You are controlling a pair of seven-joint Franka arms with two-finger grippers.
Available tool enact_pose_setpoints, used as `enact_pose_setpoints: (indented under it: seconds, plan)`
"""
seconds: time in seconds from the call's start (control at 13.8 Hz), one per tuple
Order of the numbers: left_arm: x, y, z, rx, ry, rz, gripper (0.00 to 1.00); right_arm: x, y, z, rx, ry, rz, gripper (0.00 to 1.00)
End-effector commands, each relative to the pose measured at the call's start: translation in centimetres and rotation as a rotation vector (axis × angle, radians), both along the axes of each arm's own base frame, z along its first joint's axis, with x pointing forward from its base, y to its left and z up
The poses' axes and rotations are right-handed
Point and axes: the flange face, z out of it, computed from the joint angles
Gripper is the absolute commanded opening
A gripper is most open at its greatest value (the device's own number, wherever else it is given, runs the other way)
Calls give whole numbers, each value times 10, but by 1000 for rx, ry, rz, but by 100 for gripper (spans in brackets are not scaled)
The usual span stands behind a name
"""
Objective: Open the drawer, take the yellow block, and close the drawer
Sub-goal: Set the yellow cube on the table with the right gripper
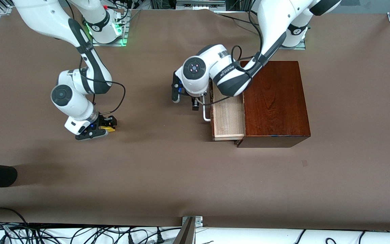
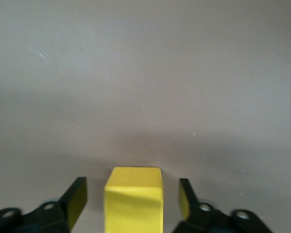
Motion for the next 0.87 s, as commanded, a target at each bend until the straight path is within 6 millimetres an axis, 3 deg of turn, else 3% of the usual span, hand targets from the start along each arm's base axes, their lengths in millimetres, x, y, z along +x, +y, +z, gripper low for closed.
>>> enact_pose_setpoints:
  seconds: [0.0,0.22,0.43,0.58,0.8]
  plan:
    - [5,21,-5,78,16,-24,100,9,4,84,20,2,1,100]
    - [13,42,0,176,28,-27,100,18,7,186,21,27,8,100]
    - [17,59,11,218,52,-14,100,5,1,278,18,58,15,100]
    - [19,67,16,242,65,-5,100,-7,-2,322,22,46,20,100]
    - [33,92,16,274,98,36,100,-11,-5,350,22,47,15,100]
